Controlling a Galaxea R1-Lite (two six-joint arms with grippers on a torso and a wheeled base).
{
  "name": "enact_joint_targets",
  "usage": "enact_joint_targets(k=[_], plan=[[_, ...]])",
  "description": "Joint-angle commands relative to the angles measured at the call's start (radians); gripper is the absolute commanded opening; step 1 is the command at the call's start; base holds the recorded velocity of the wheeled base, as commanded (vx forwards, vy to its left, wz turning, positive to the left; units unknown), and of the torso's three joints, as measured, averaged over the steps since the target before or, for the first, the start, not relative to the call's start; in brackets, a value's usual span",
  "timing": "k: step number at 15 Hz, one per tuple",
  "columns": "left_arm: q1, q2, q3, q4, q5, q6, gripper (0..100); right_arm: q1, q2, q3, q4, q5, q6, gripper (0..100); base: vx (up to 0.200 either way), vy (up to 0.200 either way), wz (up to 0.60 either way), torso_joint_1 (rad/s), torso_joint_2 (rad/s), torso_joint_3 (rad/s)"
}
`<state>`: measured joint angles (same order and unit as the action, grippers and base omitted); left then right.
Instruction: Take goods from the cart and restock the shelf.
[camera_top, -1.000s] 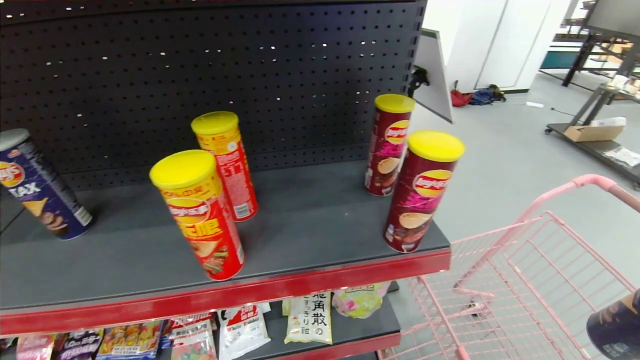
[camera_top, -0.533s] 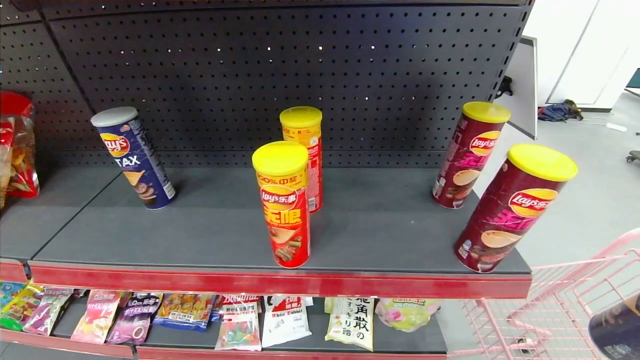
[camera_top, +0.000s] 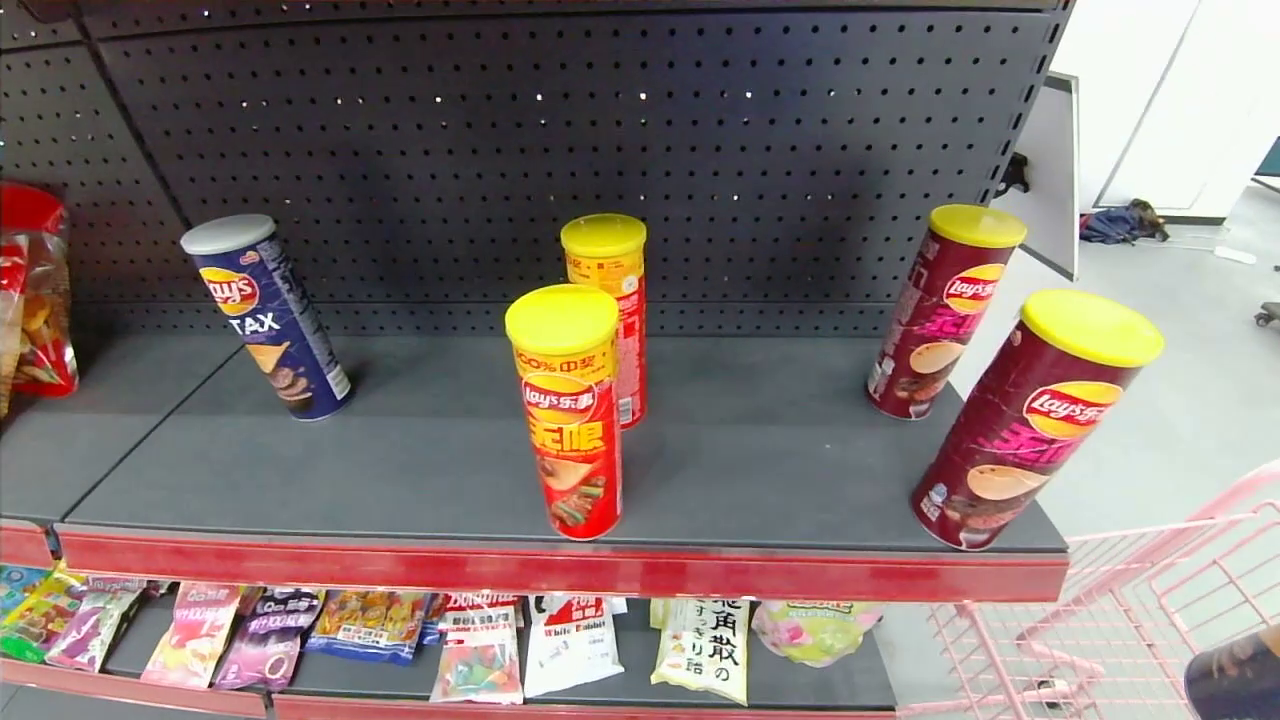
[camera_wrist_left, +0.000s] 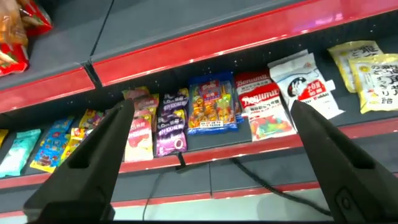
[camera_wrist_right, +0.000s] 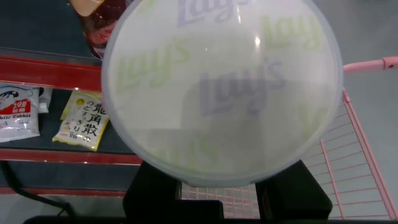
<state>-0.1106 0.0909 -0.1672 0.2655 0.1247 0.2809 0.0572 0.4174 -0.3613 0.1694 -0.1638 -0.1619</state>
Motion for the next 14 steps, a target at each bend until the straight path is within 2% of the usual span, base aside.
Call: enact_joint_targets(k=[1, 5, 14], plan=[[0.000, 0.001, 0.002, 0.001, 0.000, 0.000, 100, 0.001, -0.005, 0.007, 0.001, 0.000, -0.001, 0, 0.000, 0.000, 0.00, 0.000, 0.00, 0.000], [0.000, 0.001, 0.002, 0.001, 0.001, 0.001, 100, 0.001, -0.012, 0.015, 0.001, 0.001, -0.001, 0, 0.000, 0.000, 0.00, 0.000, 0.00, 0.000], [0.000, 0.001, 0.002, 0.000, 0.001, -0.002, 100, 0.001, -0.016, 0.024, -0.002, 0.000, -0.002, 0, 0.000, 0.200, 0.00, 0.005, 0.00, 0.001]])
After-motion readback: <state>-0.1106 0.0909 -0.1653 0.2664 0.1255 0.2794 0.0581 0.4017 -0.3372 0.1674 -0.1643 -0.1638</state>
